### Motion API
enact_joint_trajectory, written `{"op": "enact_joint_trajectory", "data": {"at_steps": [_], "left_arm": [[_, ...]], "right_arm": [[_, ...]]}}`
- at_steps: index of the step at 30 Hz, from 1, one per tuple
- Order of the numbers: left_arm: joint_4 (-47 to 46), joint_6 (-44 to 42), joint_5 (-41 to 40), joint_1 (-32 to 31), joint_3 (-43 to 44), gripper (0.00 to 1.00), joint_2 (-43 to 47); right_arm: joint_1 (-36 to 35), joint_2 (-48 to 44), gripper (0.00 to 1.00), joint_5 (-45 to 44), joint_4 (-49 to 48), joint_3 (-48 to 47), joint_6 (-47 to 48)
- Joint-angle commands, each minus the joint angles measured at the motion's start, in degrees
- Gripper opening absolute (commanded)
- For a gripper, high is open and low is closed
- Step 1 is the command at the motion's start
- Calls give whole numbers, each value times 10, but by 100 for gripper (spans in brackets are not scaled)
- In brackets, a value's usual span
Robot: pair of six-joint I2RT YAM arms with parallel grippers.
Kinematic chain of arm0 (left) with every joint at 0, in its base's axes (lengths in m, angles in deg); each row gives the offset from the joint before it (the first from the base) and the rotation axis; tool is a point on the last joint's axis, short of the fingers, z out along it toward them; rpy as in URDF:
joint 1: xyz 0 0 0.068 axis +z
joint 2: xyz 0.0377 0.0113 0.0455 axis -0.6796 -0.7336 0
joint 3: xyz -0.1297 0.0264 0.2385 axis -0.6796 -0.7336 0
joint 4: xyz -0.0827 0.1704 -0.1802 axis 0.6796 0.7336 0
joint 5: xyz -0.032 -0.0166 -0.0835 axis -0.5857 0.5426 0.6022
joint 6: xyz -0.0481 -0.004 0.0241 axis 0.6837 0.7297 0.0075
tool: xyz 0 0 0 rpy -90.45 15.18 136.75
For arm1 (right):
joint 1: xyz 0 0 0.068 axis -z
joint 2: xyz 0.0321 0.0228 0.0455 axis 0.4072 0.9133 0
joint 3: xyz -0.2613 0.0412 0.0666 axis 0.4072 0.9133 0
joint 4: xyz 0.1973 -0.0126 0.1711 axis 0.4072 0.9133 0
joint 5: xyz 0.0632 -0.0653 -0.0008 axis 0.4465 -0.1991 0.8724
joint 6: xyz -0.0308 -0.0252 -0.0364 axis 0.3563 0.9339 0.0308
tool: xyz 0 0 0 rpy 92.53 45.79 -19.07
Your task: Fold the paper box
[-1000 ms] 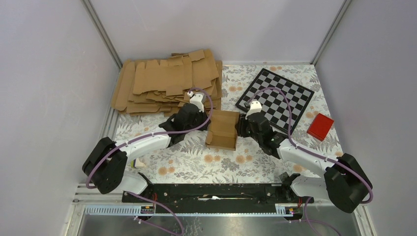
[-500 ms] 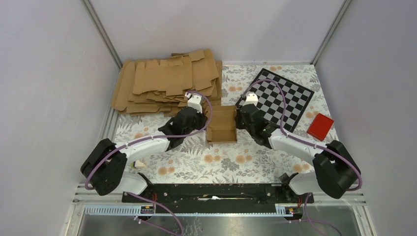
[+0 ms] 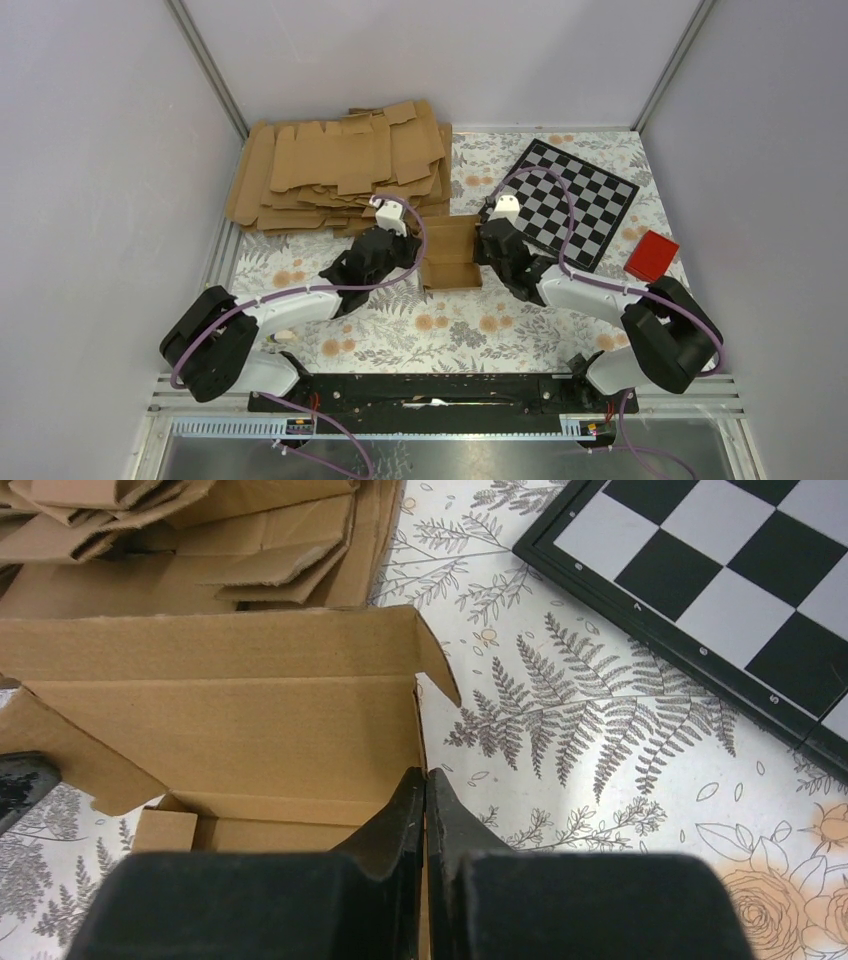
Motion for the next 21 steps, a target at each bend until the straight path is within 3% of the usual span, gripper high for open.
{"op": "enact_joint_trajectory", "data": {"at_steps": [1,10,21], "left_arm": [[-102,40,-20,-4,-30,0,-5],[-233,47,-53,-25,-64,0,-63],[-297,57,-101,-63,-85,0,-121]], "right_arm": [[-17,-16,0,-53,-95,40,-9],[-44,2,0,-131,-212,83,-1],[-58,31,0,-165,-273,120,-2]]}}
